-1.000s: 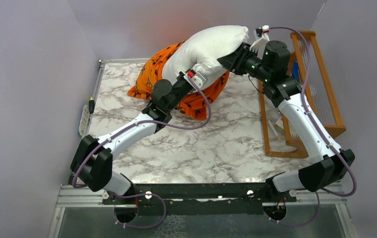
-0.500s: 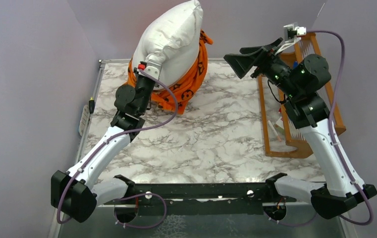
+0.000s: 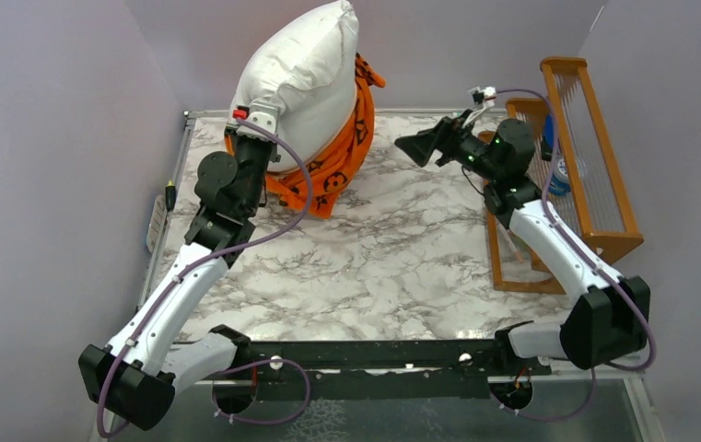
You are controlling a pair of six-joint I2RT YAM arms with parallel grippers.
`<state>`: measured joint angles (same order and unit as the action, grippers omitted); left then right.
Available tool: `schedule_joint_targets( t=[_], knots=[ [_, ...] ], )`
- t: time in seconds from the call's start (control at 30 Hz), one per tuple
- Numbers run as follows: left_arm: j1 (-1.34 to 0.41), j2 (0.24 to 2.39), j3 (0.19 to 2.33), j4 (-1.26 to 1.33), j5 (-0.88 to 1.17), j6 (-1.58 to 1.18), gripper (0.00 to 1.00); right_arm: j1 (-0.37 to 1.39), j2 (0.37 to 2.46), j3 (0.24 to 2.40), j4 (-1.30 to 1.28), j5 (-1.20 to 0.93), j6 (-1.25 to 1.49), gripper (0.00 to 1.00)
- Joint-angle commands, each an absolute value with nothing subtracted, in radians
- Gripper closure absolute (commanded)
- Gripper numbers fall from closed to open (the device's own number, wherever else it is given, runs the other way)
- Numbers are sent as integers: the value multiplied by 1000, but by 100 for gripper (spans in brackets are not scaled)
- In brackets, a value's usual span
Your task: Remove the pillowcase from the pillow
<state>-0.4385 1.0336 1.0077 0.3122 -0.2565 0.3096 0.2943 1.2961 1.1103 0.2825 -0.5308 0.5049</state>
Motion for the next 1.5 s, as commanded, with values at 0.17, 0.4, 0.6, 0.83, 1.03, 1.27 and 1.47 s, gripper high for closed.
schedule_joint_targets(
  t=[0.17, 0.4, 0.6, 0.83, 1.03, 1.27, 1.47],
  knots=[
    [-360, 987, 1163, 176, -381, 272, 100, 382, 1417, 1045, 550, -626, 424, 5],
    [-344, 961, 1165, 123, -347, 265, 100, 384, 1554, 1165, 659, -602, 438, 5],
    [-339, 921, 1150, 89, -314, 261, 100, 385, 1772, 1351, 810, -496, 524, 6],
    [-336, 902, 1152, 24, -232, 274, 100, 408, 2062, 1668, 820, -563, 603, 8],
    [-333, 887, 1150, 2, -178, 283, 100, 461, 2195, 1820, 794, -588, 588, 8],
    [-325, 895, 1127, -10, -167, 291, 100, 492, 2254, 1861, 816, -636, 620, 29],
    [-300, 905, 1122, 28, -154, 273, 100, 498, 2287, 1869, 774, -694, 605, 89]
  ],
)
